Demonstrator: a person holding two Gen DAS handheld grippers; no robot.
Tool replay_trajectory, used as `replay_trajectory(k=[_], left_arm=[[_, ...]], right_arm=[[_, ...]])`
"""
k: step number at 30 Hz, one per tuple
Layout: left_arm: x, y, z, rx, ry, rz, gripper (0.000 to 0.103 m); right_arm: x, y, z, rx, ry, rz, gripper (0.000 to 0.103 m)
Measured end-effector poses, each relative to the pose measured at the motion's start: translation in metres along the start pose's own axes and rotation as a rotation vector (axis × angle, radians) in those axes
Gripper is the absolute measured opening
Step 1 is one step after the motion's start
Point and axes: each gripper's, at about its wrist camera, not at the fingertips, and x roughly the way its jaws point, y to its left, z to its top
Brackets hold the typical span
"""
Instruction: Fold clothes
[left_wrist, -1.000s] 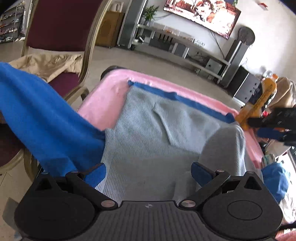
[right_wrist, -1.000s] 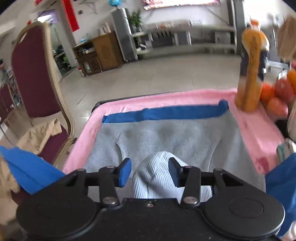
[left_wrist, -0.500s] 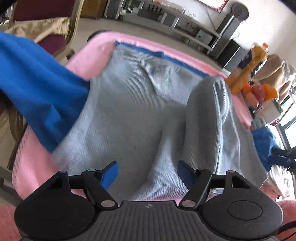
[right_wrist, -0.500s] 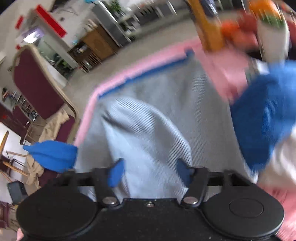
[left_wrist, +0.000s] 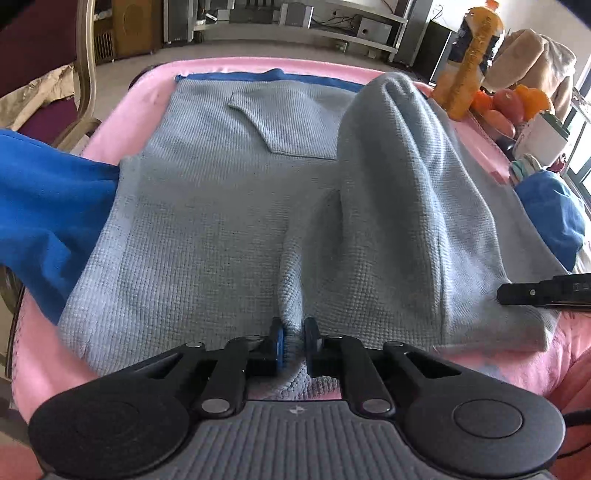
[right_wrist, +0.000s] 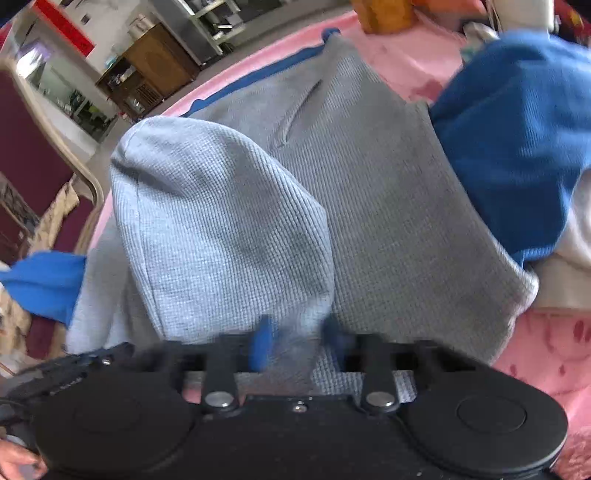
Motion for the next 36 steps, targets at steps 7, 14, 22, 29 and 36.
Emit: replay_trajectory(k=[7,14,22,29,36], left_arm=[[-0.019,-0.002,-0.032,-0.043,0.028,-0.005,0.007],[-0.029,0.004,-0.034,-0.056,0.025,0.052,0.032],[-0.088,0.009,0.003,-0.052,-0.224,0.017,0.040],[-0.091,-0.031,0.053,0.124,-0.346,-0.020,0.045],[-0.049,-0.055,0.086,0.236,-0.378,-0.052,0.046]], right_arm=[[-0.025,-0.004,-0.010,-0.008,-0.037,0.053,0.005],[-0.020,-0.016,-0.013,0.043,0.041,-0.016,0.026],[-0.091,0.012,0.025,0.009,-0.171,0.209,0.033],[-0.117,0.059,0.082,-0.173,-0.384,0.318,0.033],[-0.090,0.067,0.122,-0.255,-0.464,0.367,0.033]])
